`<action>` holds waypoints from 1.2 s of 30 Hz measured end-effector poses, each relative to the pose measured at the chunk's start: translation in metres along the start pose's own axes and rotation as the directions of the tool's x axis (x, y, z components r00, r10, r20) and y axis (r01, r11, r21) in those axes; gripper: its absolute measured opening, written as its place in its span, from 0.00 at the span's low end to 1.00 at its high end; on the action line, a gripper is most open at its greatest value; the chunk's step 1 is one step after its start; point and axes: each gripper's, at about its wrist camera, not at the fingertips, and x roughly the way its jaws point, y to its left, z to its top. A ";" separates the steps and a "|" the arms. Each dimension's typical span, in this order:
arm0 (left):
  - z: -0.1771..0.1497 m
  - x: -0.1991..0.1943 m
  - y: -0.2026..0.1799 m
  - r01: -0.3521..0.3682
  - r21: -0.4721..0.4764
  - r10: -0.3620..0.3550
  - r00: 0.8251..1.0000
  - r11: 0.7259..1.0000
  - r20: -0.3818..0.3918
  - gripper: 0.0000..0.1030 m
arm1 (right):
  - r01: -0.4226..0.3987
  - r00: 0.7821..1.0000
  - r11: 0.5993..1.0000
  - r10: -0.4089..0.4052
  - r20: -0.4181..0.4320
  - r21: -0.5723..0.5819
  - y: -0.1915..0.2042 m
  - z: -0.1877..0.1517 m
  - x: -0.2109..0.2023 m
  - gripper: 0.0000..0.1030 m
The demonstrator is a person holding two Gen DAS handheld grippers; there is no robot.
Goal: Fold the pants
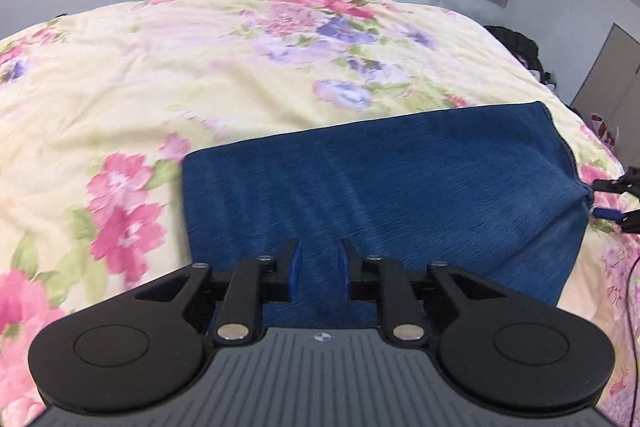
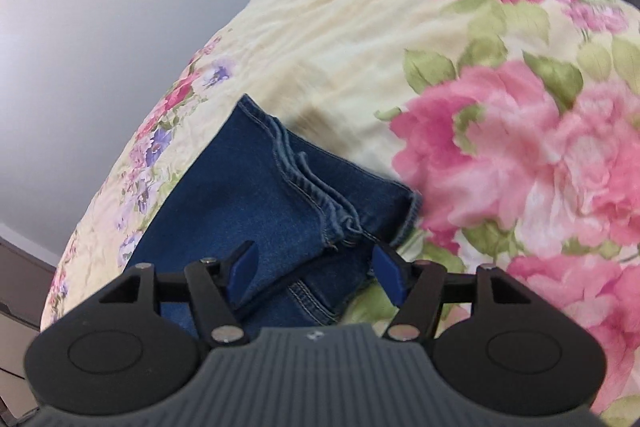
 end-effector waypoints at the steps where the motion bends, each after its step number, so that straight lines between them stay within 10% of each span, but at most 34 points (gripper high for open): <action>1: 0.003 0.005 -0.006 0.010 0.005 -0.010 1.000 1.000 0.004 0.23 | -0.017 1.000 0.999 0.017 0.002 0.043 -0.008 -0.002 0.005 0.59; 7: 0.016 0.039 -0.034 0.066 0.017 -0.066 0.998 0.998 0.015 0.23 | -0.136 0.990 0.967 0.123 0.074 0.217 -0.039 -0.005 0.037 0.53; 16: 0.050 0.100 -0.090 0.125 0.082 -0.129 0.991 0.989 0.041 0.23 | -0.171 0.979 0.984 0.165 0.116 0.046 -0.016 -0.003 0.024 0.25; 28: 0.083 0.180 -0.109 -0.010 0.088 0.004 0.998 0.996 0.065 0.23 | -0.112 0.991 0.989 0.119 0.063 -0.096 -0.001 0.013 0.023 0.24; 36: 0.065 0.131 -0.130 -0.075 0.067 0.068 0.993 0.995 0.096 0.23 | -0.061 0.997 0.993 0.066 0.049 -0.102 0.002 0.015 0.024 0.24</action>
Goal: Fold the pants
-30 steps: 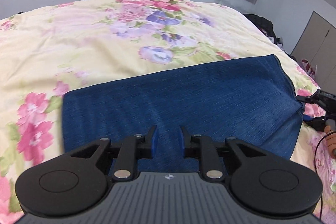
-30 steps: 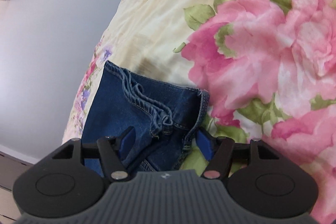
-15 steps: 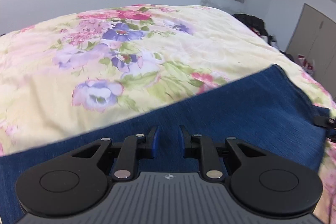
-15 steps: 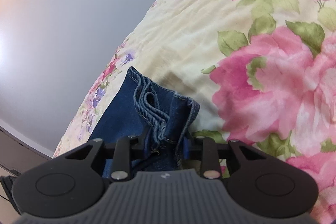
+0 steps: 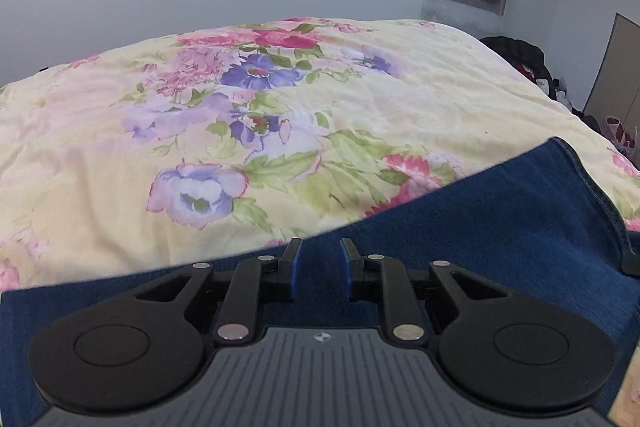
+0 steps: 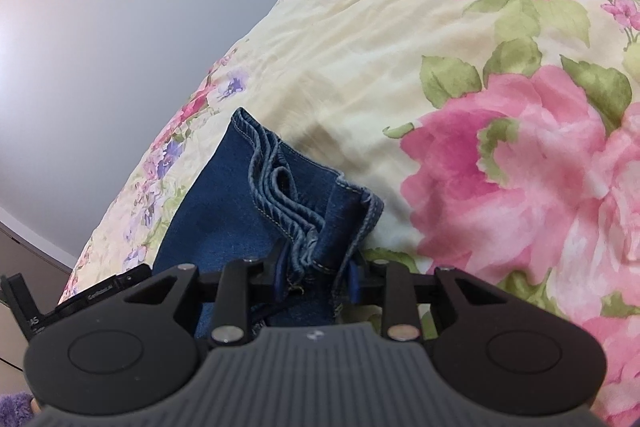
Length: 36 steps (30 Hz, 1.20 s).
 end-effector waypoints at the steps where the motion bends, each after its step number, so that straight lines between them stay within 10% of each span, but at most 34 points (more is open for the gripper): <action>1: -0.006 -0.009 -0.004 0.010 0.001 -0.010 1.000 1.000 -0.010 0.23 | 0.009 1.000 1.000 -0.009 0.001 -0.004 0.002 0.000 0.000 0.24; 12: -0.080 -0.054 -0.033 0.038 -0.078 -0.043 0.998 0.996 -0.054 0.20 | 0.099 0.995 0.995 -0.099 0.008 0.030 0.014 -0.003 0.001 0.24; 22: -0.061 -0.099 0.012 0.129 -0.055 -0.132 0.990 0.990 -0.051 0.18 | 0.145 0.988 0.988 -0.143 0.050 -0.044 0.045 0.001 -0.015 0.21; 36: -0.013 -0.241 0.159 -0.142 0.061 0.137 0.988 0.988 0.071 0.18 | 0.064 0.986 0.949 -0.013 0.165 -0.309 0.213 -0.011 -0.066 0.19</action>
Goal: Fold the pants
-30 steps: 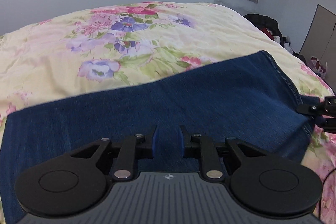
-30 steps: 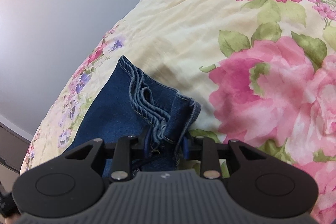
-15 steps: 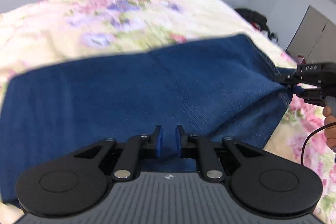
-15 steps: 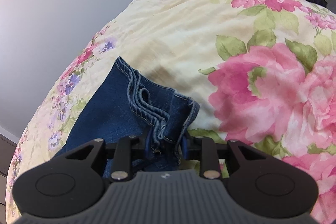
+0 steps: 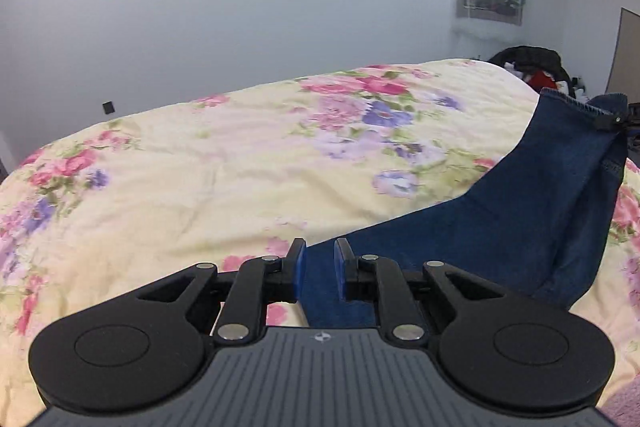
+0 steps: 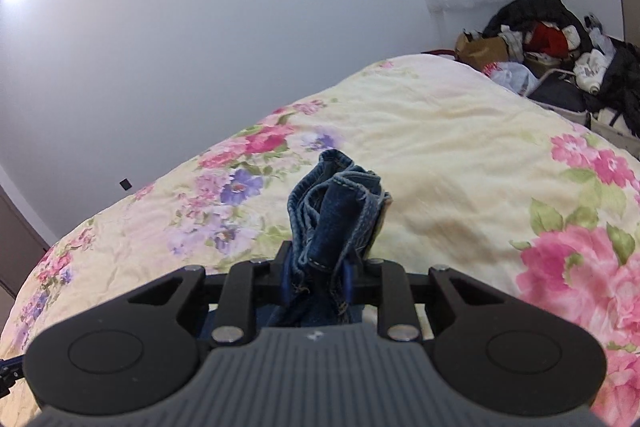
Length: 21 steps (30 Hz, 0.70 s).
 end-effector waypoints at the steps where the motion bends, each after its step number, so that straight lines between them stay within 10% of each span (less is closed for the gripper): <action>1: -0.001 -0.003 0.011 -0.012 -0.014 0.012 1.000 1.000 -0.002 0.18 | -0.012 1.000 1.000 0.012 0.004 -0.029 0.017 0.000 -0.002 0.18; 13: -0.070 0.017 0.078 -0.015 -0.169 -0.004 0.994 0.986 -0.108 0.18 | -0.242 0.962 0.907 0.177 -0.209 -0.346 0.218 -0.117 0.033 0.16; 21: -0.099 0.042 0.098 0.096 -0.300 -0.137 0.984 0.949 -0.117 0.19 | -0.303 0.899 0.860 0.116 -0.422 -0.410 0.233 -0.239 0.092 0.16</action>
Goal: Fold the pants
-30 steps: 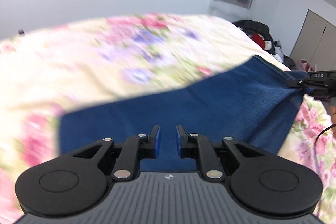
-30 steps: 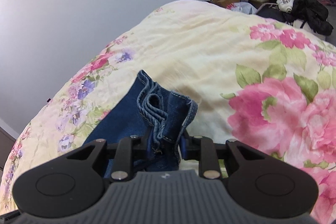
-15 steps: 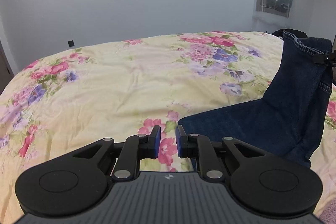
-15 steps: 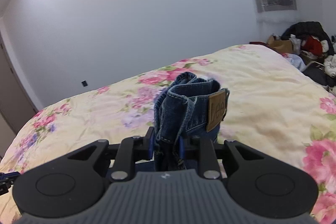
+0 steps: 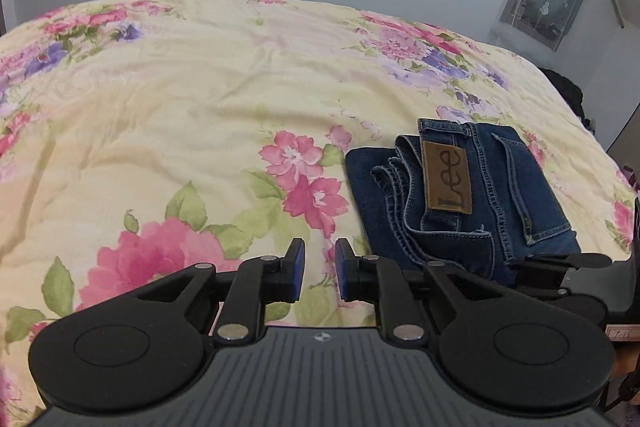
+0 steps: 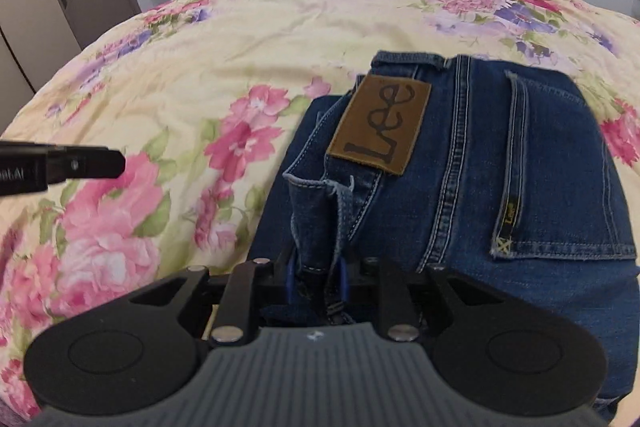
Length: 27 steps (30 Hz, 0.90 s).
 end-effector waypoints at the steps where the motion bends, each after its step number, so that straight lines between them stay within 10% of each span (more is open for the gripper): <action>1: 0.000 0.003 0.001 0.022 -0.016 -0.022 1.000 1.000 -0.001 0.19 | -0.007 1.000 1.000 0.007 -0.002 -0.003 -0.003 -0.001 0.000 0.17; 10: 0.002 0.022 -0.004 0.168 -0.158 -0.173 0.985 0.973 -0.019 0.27 | -0.088 0.994 0.996 0.086 -0.064 -0.024 -0.001 0.014 -0.003 0.42; 19: 0.027 0.048 -0.002 0.279 -0.321 -0.288 0.957 0.905 0.020 0.35 | -0.125 0.992 0.992 0.125 -0.017 -0.024 -0.018 0.045 -0.048 0.44; 27: 0.041 0.107 0.002 0.318 -0.436 -0.339 0.940 0.842 0.032 0.45 | 0.087 0.994 0.996 -0.086 0.071 -0.011 -0.088 0.080 -0.034 0.16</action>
